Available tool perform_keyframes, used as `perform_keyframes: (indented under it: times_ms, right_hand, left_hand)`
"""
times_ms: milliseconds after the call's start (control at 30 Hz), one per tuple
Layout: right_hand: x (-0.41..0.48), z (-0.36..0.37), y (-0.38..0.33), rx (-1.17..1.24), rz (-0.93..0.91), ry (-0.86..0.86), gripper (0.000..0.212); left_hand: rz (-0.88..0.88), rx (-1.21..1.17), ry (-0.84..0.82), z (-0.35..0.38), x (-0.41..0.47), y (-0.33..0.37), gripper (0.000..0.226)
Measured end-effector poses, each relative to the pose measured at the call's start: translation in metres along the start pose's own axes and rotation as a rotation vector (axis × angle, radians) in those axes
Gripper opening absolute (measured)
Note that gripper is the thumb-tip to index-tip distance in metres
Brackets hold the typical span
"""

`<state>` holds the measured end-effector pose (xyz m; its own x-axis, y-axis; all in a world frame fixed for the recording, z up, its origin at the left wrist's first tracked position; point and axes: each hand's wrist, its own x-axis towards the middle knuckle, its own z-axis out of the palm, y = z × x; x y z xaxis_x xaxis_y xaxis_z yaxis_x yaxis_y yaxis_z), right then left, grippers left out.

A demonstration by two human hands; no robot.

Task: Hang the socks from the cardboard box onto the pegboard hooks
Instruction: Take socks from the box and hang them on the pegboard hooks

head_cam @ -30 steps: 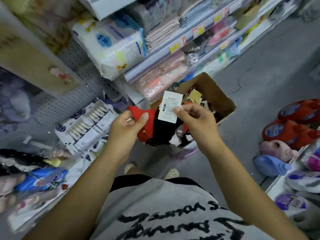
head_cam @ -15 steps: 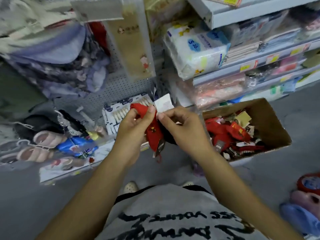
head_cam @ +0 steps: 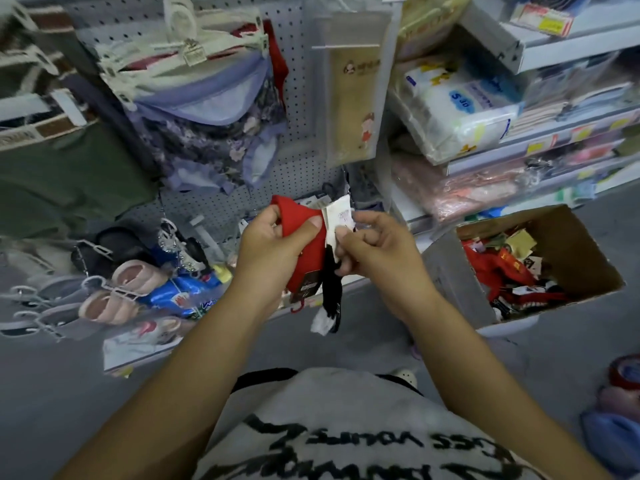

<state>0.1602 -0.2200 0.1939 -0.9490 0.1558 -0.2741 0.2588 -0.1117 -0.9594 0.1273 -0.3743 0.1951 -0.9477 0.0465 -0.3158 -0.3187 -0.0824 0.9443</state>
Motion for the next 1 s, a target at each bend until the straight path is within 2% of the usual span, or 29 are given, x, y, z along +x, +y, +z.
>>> perform_keyframes:
  times_ms: [67, 167, 333, 400, 500, 700, 900, 1000]
  right_hand:
    - [0.000, 0.015, 0.002, -0.044, 0.002, 0.003, 0.037]
    - [-0.002, 0.030, 0.005, -0.127, -0.020, 0.012, 0.020]
    - [-0.002, 0.047, 0.002, -0.084, -0.056, 0.070, 0.024]
    - [0.000, 0.050, -0.005, -0.055, -0.064, 0.054, 0.020]
    - [0.006, 0.052, -0.020, -0.021, -0.080, 0.002, 0.016]
    - [0.040, 0.041, -0.060, 0.019, -0.138, -0.133, 0.034]
    - [0.078, 0.040, -0.100, -0.002, -0.138, -0.338, 0.038]
    - [0.097, 0.042, -0.122, 0.044, -0.110, -0.480, 0.040]
  left_hand:
    - [-0.003, -0.010, -0.010, -0.016, 0.000, 0.004, 0.019]
    - [-0.018, -0.071, -0.035, -0.042, -0.001, 0.009, 0.020]
    - [-0.014, -0.124, -0.094, -0.067, -0.005, 0.017, 0.030]
    - [-0.004, -0.134, -0.117, -0.071, -0.004, 0.021, 0.036]
    - [0.025, -0.181, -0.117, -0.073, 0.000, 0.029, 0.045]
    - [0.131, -0.321, -0.057, -0.074, 0.021, 0.063, 0.077]
    - [0.165, -0.452, 0.029, -0.065, 0.037, 0.103, 0.078]
    - [0.244, -0.446, 0.173, -0.057, 0.045, 0.119, 0.077]
